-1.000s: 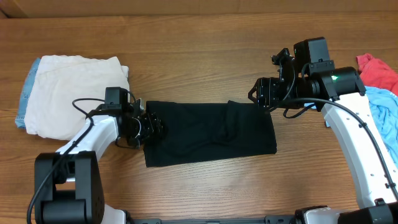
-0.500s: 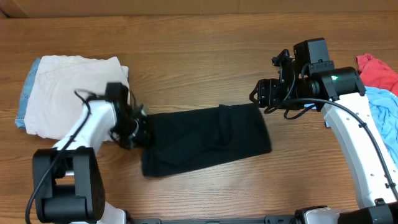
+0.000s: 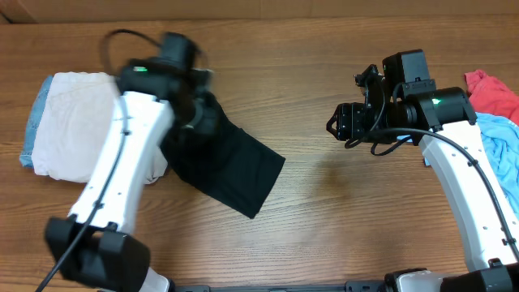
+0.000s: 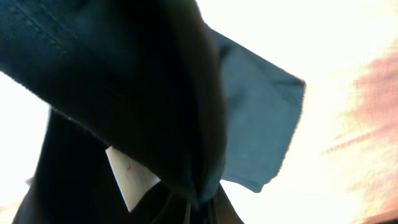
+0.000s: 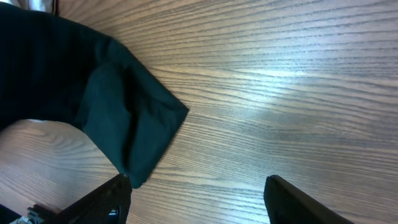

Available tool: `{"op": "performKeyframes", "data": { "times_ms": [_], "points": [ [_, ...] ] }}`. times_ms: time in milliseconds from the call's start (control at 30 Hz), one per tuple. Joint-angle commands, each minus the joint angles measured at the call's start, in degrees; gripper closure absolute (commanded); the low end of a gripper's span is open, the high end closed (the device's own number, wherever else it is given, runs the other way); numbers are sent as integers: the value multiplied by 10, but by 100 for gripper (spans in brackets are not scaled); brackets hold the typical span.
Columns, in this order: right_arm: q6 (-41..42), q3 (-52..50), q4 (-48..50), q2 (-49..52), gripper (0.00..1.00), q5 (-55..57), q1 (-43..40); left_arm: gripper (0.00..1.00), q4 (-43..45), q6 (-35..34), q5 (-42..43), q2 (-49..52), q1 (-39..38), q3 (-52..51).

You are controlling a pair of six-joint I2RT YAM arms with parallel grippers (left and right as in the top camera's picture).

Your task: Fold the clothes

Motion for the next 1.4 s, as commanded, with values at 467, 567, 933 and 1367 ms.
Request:
{"op": "performKeyframes", "data": {
  "times_ms": [467, 567, 933, 1367],
  "points": [
    [-4, 5, -13, -3, 28, 4, -1, 10, -60, -49, -10, 147, -170, 77],
    [-4, 5, -14, -3, 28, 3, -1, 8, -110, -54, -38, 147, -151, 147],
    [0, -31, 96, 21, 64, -193, 111, 96, -141, -64, -11, 151, -1, 193],
    [98, -56, 184, 247, 83, -221, 285, 96, -68, -3, 127, 151, 98, 38]
  ]
}}
